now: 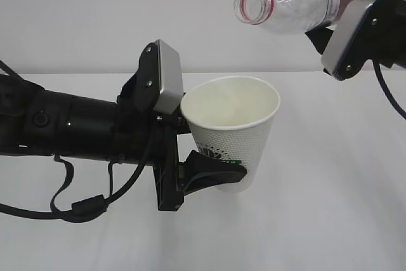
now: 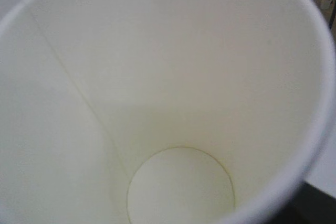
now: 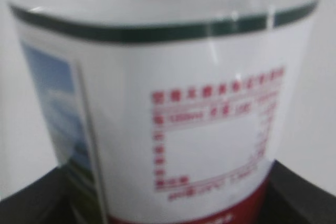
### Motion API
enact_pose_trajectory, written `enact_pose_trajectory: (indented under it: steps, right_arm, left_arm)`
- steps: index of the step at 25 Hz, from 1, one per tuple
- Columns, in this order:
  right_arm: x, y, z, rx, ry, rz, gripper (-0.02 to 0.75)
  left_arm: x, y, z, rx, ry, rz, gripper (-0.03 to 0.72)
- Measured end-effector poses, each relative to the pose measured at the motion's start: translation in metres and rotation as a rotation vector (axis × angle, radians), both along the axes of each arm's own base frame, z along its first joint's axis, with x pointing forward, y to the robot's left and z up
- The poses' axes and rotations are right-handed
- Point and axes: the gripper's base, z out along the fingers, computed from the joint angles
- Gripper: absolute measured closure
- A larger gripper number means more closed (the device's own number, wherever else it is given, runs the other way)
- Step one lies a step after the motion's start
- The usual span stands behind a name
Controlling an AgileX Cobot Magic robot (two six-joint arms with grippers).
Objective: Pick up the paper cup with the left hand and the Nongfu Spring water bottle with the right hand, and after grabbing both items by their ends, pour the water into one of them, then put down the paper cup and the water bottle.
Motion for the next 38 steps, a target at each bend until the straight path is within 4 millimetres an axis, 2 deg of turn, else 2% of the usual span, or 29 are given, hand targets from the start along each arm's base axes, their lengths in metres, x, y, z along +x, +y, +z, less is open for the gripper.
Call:
enact_pose_trajectory:
  steps: [19,38]
  right_arm:
    - [0.009,0.000,0.017,-0.055,-0.096,-0.011,0.215]
    - [0.011,-0.001,0.014,-0.113,-0.092,-0.032,0.215]
  left_arm:
    - [0.003,0.001,0.000,-0.001,0.011,0.042,0.172]
    - [0.003,0.001,0.000,-0.002,0.013,0.047,0.175]
